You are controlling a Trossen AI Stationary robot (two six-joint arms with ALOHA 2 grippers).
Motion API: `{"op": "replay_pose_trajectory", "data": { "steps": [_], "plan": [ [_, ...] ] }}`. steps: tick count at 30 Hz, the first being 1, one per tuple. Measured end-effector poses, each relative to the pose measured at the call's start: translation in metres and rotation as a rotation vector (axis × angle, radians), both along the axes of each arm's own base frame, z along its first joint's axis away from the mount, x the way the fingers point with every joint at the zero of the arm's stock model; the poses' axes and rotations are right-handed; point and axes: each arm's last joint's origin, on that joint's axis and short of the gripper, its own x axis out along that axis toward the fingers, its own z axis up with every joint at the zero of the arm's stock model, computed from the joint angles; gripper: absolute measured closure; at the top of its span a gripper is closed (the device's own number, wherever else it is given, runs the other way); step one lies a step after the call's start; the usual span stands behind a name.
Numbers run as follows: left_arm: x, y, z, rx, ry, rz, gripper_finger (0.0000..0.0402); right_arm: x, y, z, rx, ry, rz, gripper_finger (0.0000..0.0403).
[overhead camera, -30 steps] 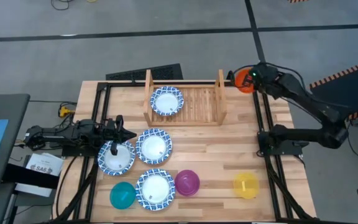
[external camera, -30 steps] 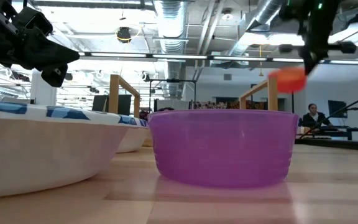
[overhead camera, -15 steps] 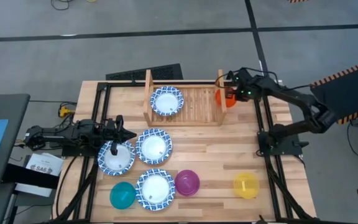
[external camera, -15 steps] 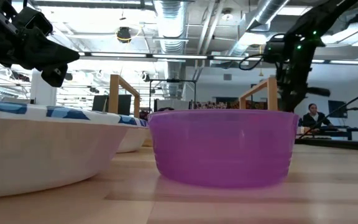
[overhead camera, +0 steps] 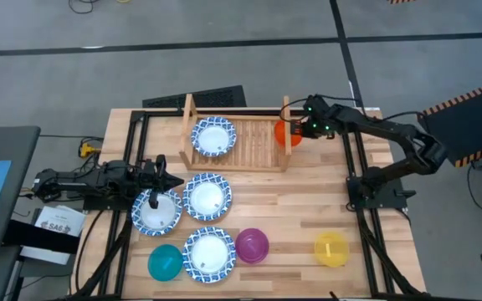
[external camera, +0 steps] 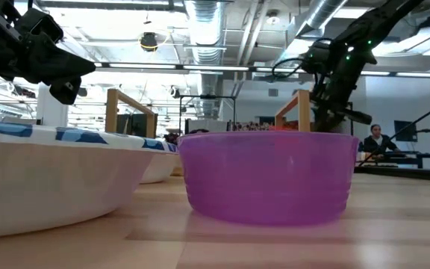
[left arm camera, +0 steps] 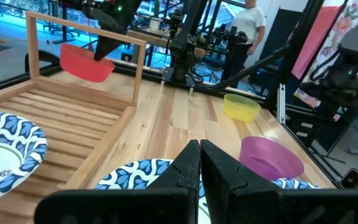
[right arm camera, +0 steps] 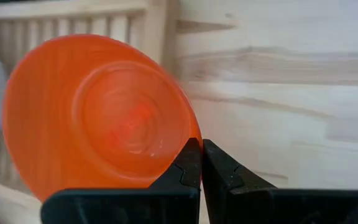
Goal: Place and stack bowls onto a shelf
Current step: Put the orange transparent bowl on the shelf
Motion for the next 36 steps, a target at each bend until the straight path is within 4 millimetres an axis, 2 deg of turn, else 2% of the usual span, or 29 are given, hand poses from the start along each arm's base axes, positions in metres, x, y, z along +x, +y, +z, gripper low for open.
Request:
{"op": "replay_pose_trajectory", "data": {
  "steps": [4, 22, 27, 31, 36],
  "plan": [
    [0.000, 0.000, 0.000, 0.000, 0.000, 0.000, 0.0401, 0.003, 0.004, 0.003, -0.007, -0.022, 0.008, 0.0381],
    [0.000, 0.000, 0.000, 0.000, 0.000, 0.000, 0.0401, 0.044, -0.001, -0.031, 0.036, -0.112, 0.133, 0.0381],
    [0.000, 0.000, 0.000, 0.000, 0.000, 0.001, 0.0402, 0.053, 0.002, -0.033, 0.032, -0.143, 0.143, 0.0364],
    [0.000, 0.000, 0.000, 0.000, 0.000, 0.001, 0.0401, 0.050, 0.004, -0.031, 0.037, -0.124, 0.155, 0.0382],
    [0.000, 0.000, 0.000, 0.000, 0.000, 0.002, 0.0401, 0.025, 0.005, -0.017, 0.033, -0.027, 0.170, 0.0382]
  ]
}}
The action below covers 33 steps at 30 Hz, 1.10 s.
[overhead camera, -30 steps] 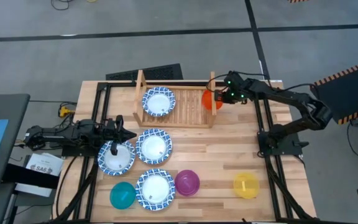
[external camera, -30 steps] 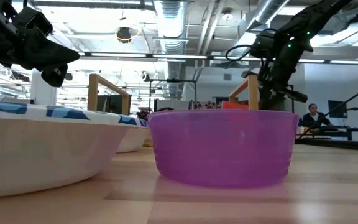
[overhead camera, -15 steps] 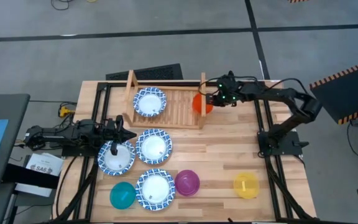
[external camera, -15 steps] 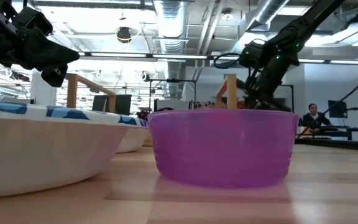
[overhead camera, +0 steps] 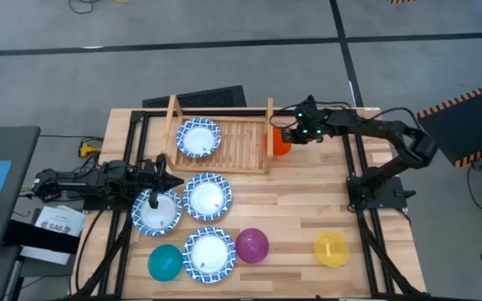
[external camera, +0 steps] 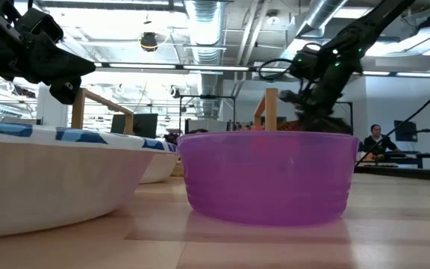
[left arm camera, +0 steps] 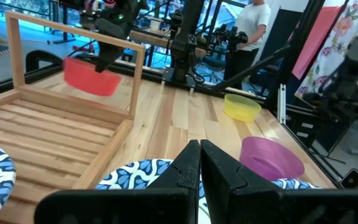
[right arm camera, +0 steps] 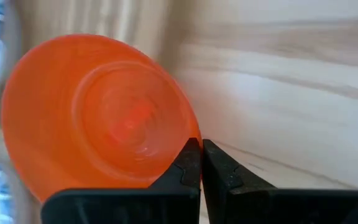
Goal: Place and stack bowls onto a shelf
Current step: Put the orange transparent bowl on the shelf
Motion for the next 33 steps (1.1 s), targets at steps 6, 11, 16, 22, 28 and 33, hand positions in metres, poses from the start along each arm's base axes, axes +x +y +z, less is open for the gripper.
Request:
{"op": "replay_pose_trajectory", "data": {
  "steps": [6, 11, 16, 22, 28, 33],
  "plan": [
    [0.000, 0.000, 0.000, 0.000, 0.000, 0.000, 0.0401, -0.045, 0.004, 0.034, -0.074, 0.098, -0.061, 0.0382],
    [0.000, 0.000, 0.000, 0.000, 0.000, 0.000, 0.0401, -0.049, 0.009, 0.092, -0.268, -0.025, -0.095, 0.0382],
    [0.000, 0.000, 0.000, 0.000, 0.000, 0.001, 0.0401, -0.020, 0.017, 0.162, -0.453, -0.228, -0.035, 0.0382],
    [0.000, 0.000, 0.000, 0.000, 0.000, 0.001, 0.0401, 0.055, 0.036, 0.209, -0.537, -0.291, 0.196, 0.0382],
    [0.000, 0.000, 0.000, 0.000, 0.000, 0.001, 0.0401, 0.124, 0.039, 0.205, -0.507, -0.188, 0.361, 0.0382],
    [0.000, 0.000, 0.000, 0.000, 0.000, 0.002, 0.0401, 0.156, 0.026, 0.172, -0.413, -0.032, 0.400, 0.0382]
  ]
}}
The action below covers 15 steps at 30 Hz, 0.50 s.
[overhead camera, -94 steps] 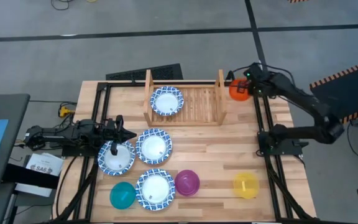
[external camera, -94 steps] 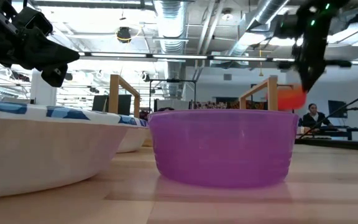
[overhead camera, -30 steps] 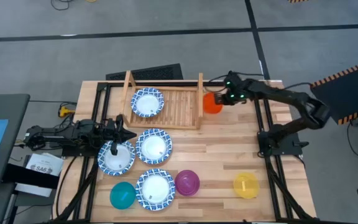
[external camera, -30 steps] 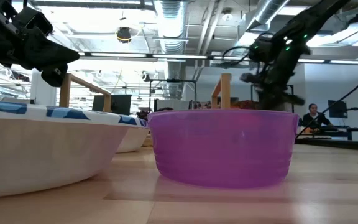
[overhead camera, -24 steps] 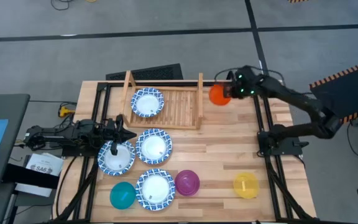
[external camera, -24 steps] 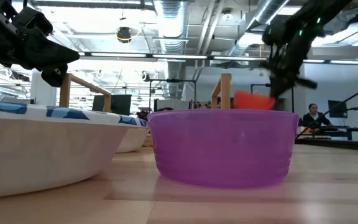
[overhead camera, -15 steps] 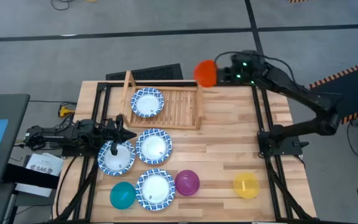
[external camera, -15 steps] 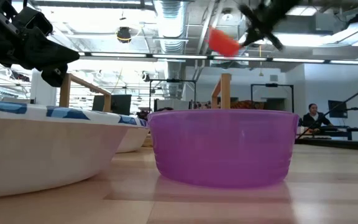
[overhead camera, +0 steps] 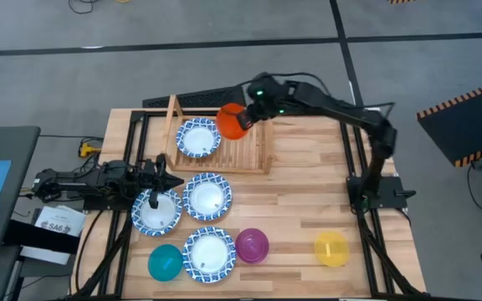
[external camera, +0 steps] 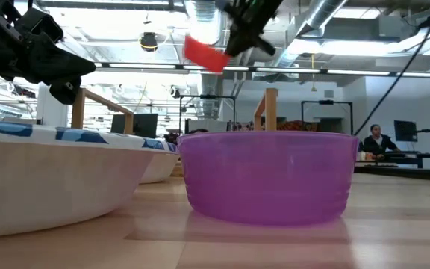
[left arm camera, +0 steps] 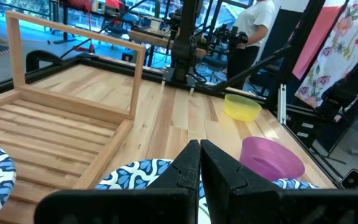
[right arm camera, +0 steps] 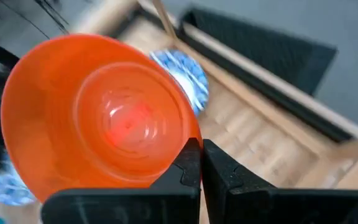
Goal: Place and stack bowls onto a shelf
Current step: Put the orange transparent bowl on the shelf
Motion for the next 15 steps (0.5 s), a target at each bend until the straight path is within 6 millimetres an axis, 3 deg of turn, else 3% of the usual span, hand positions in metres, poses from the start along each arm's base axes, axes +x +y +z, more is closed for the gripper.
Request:
{"op": "replay_pose_trajectory", "data": {
  "steps": [8, 15],
  "plan": [
    [0.000, 0.000, 0.000, 0.000, 0.000, 0.000, 0.0401, 0.031, -0.014, -0.061, 0.099, 0.166, -0.024, 0.0382],
    [0.000, 0.000, 0.000, 0.000, 0.000, 0.000, 0.0401, 0.042, -0.018, -0.086, 0.122, 0.222, -0.025, 0.0382]
  ]
}}
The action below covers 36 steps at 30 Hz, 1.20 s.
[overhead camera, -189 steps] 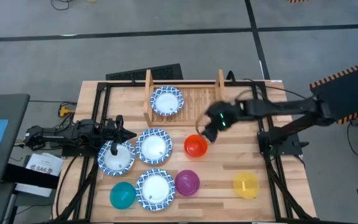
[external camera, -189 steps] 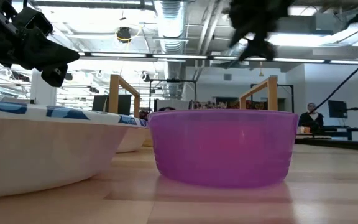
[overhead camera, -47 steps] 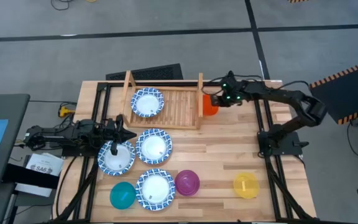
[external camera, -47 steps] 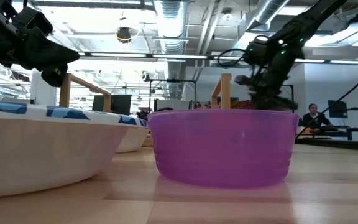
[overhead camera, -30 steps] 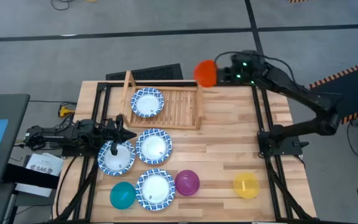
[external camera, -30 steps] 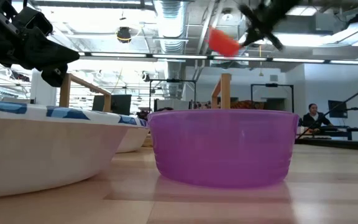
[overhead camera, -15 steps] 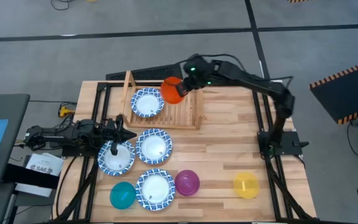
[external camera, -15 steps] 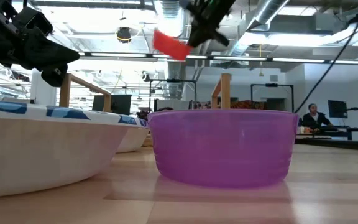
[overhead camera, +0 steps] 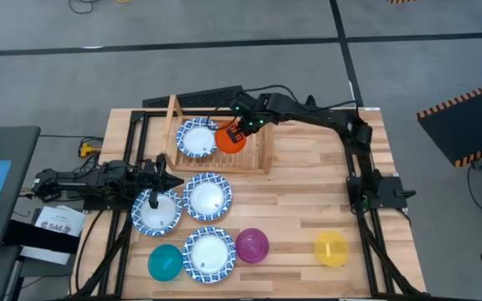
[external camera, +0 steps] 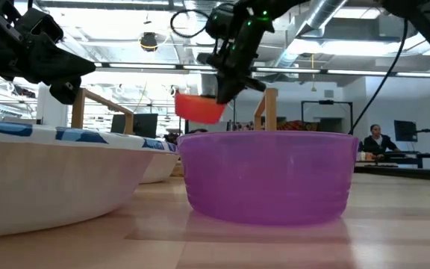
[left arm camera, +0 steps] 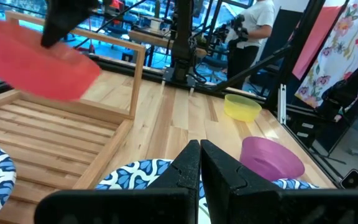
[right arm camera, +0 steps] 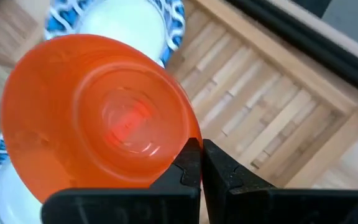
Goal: Place and stack bowls onto a shelf
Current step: Put the orange transparent bowl on the shelf
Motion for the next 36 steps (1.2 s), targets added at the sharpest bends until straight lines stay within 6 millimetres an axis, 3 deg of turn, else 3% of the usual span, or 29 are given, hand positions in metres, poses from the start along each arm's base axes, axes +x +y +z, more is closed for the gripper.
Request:
{"op": "replay_pose_trajectory", "data": {
  "steps": [3, 11, 20, 24, 29, 36],
  "plan": [
    [0.000, 0.000, 0.000, 0.000, 0.000, 0.000, 0.0401, 0.006, 0.001, -0.013, 0.009, 0.028, 0.001, 0.0382],
    [0.000, 0.000, 0.000, 0.000, 0.000, 0.000, 0.0401, 0.011, 0.004, -0.025, 0.018, 0.053, 0.007, 0.0382],
    [0.000, 0.000, 0.000, 0.000, 0.000, 0.000, 0.0402, 0.014, 0.003, -0.023, 0.010, 0.030, 0.007, 0.0382],
    [0.000, 0.000, 0.000, 0.000, 0.000, 0.000, 0.0401, 0.011, 0.018, -0.008, -0.009, 0.015, 0.060, 0.0382],
    [0.000, 0.000, 0.000, 0.000, 0.001, 0.000, 0.0401, -0.001, 0.037, 0.009, -0.074, 0.086, 0.094, 0.0382],
    [0.000, 0.000, 0.000, 0.000, 0.000, 0.000, 0.0401, -0.033, 0.023, 0.004, -0.170, 0.250, -0.013, 0.0382]
  ]
}}
